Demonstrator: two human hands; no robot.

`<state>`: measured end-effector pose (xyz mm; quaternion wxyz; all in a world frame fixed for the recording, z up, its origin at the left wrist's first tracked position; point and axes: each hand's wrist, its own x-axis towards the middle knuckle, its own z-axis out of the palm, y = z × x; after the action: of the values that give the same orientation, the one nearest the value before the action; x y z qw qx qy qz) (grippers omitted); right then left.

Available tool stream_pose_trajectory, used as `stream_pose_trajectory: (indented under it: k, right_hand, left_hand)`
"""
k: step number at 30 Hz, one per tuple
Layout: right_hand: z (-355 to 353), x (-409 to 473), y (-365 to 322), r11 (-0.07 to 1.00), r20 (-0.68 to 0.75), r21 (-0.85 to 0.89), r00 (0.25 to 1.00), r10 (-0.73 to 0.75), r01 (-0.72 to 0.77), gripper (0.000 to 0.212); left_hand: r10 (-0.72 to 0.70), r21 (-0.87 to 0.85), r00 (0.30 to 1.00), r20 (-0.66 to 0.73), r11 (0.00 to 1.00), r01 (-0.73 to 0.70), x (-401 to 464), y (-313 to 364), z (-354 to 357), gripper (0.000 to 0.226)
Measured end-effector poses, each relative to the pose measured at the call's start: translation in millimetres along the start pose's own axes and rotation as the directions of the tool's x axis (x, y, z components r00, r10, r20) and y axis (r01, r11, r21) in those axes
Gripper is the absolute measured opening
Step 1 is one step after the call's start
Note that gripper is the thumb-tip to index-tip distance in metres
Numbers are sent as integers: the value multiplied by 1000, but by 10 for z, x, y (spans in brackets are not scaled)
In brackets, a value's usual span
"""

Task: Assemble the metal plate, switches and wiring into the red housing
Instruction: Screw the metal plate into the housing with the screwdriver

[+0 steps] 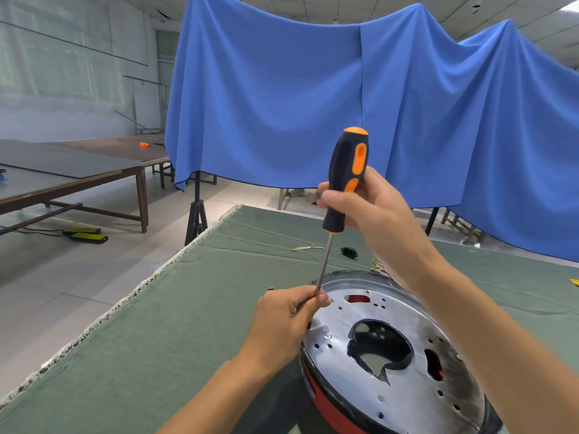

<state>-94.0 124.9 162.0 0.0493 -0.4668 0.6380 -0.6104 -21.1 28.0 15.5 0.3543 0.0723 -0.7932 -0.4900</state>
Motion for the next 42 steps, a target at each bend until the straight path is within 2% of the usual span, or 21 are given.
stream_pose_trajectory:
  k: [3, 5, 7, 10, 13, 15, 17, 20, 22, 26, 29, 33, 36, 38, 42]
  right_hand:
    - [-43, 18, -27, 995, 66, 96, 998, 21, -27, 12]
    - [-46, 24, -22, 998, 22, 58, 1000, 2, -3, 10]
    - [-33, 27, -10, 1000, -44, -4, 999, -14, 14, 19]
    - [12, 13, 17, 998, -119, -48, 992, -53, 47, 37]
    - [29, -12, 11, 989, -153, -138, 986, -74, 53, 36]
    - [-21, 0, -31, 989, -88, -148, 996, -29, 16, 28]
    - [-97, 11, -75, 996, 16, -84, 999, 29, -27, 21]
    - [-165, -3, -94, 999, 89, -52, 996, 10, -5, 14]
    - [-158, -10, -62, 996, 22, -84, 999, -27, 29, 10]
    - [-68, 1, 5, 986, -144, -161, 988, -61, 38, 34]
    - [-12, -22, 11, 985, -172, -166, 982, -75, 46, 33]
    - [-45, -8, -59, 999, -39, -40, 999, 35, -37, 15]
    - [-107, -4, -111, 999, 36, 5, 998, 45, -45, 17]
    - [-102, -6, -102, 999, -38, -38, 999, 23, -25, 16]
    - [3, -11, -48, 990, -226, -134, 974, 0, -31, 36]
  left_hand:
    - [-14, 33, 999, 40, 999, 13, 10, -14, -32, 20]
    - [7, 85, 998, 62, 996, -12, -8, -23, -39, 16]
    - [14, 101, 998, 64, 995, -21, -19, -10, -22, 13]
    - [15, 48, 1000, -28, 999, -13, -14, -8, -4, 4]
    - [20, -26, 997, -76, 999, -22, -26, -23, 21, 6]
    - [25, -60, 997, -70, 998, -30, -44, -11, 27, 10]
    - [53, -40, 996, -67, 998, -56, -40, -7, 25, 12]
    - [43, -33, 998, -44, 998, -44, -30, -6, 21, 20]
    - [19, -17, 1000, -22, 1000, -19, -30, -2, 21, 25]
    - [-11, -39, 1000, -2, 999, 11, -44, 28, 11, 23]
    - [-25, -52, 1000, 13, 998, 26, -45, 37, 3, 23]
    - [11, 32, 1000, 14, 999, -11, -29, 18, -3, 25]
    - [12, 38, 1000, 21, 999, -13, -30, -2, -12, 23]
    - [21, 47, 999, 28, 999, -22, -31, -7, -8, 21]
    - [31, 43, 999, 22, 999, -32, -22, -10, -10, 24]
